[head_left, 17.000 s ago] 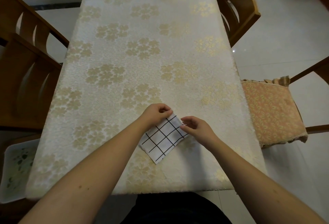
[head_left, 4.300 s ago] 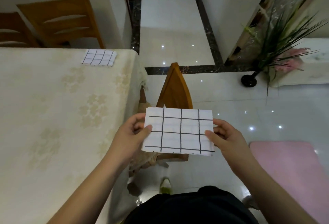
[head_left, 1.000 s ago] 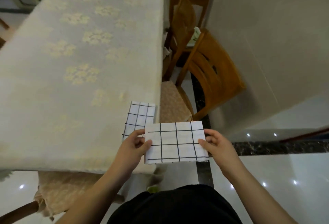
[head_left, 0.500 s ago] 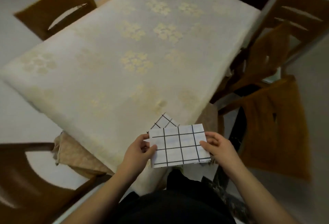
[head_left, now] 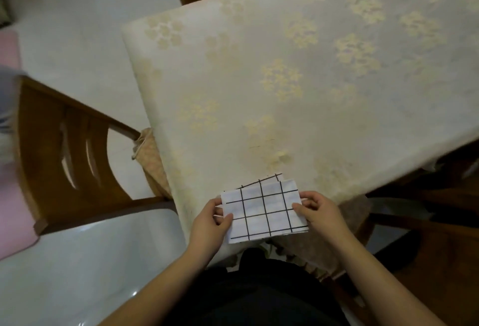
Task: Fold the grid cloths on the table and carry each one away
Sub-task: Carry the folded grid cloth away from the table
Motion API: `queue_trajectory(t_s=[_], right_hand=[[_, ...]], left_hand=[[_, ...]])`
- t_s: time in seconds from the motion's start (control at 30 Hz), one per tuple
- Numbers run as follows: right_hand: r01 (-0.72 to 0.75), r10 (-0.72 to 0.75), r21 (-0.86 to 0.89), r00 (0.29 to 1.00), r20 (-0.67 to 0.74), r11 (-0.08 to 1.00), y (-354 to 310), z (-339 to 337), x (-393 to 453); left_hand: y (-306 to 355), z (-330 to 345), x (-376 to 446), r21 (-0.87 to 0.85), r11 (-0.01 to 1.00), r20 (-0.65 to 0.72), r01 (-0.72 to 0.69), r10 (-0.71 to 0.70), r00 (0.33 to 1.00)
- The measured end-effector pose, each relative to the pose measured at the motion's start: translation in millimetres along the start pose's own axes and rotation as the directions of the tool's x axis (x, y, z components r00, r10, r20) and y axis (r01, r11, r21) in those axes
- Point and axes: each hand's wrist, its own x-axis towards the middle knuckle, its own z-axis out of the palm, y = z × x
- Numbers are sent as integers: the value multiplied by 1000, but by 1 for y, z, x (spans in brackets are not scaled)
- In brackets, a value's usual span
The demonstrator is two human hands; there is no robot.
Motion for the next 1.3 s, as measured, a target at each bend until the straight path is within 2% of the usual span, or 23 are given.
queue_trajectory(t_s=[0.23, 0.37, 0.6, 0.87, 0.93, 1.0, 1.07, 1.13, 1.2, 1.23, 1.3], right_hand=[[79, -78, -191, 997, 11, 979, -3, 6, 31], [113, -114, -308, 993, 16, 944, -3, 8, 42], [113, -124, -419, 992, 0, 901, -1, 14, 48], [91, -112, -402, 993, -27, 911, 9, 18, 51], [88, -135, -393, 986, -93, 915, 8, 19, 47], [148, -232, -426, 961, -151, 893, 6, 21, 41], [293, -404, -516, 908, -114, 805, 5, 29, 35], [438, -555, -625, 832, 10, 646, 6, 45, 33], [487, -609, -756, 779, 150, 437, 13, 60, 37], [495, -599, -795, 771, 215, 351, 15, 67, 41], [488, -548, -832, 786, 286, 264, 22, 75, 50]], left_hand=[[-10, 14, 4, -66, 994, -81, 89, -94, 992], [-11, 16, 3, -46, 991, -109, 123, -127, 986], [-15, 22, 7, -30, 990, -151, 141, -144, 978], [-17, 23, 8, 5, 997, -193, 77, -75, 978], [-21, 23, 7, 108, 993, -268, 45, -15, 963], [-23, 25, 4, 329, 940, -296, -89, 193, 935], [-22, 31, 4, 539, 786, -208, -302, 472, 857], [-25, 43, 10, 661, 595, -33, -458, 633, 774], [-29, 55, 20, 716, 456, 125, -528, 661, 740], [-31, 59, 25, 732, 424, 169, -533, 644, 746], [-33, 64, 32, 753, 425, 204, -503, 576, 792]])
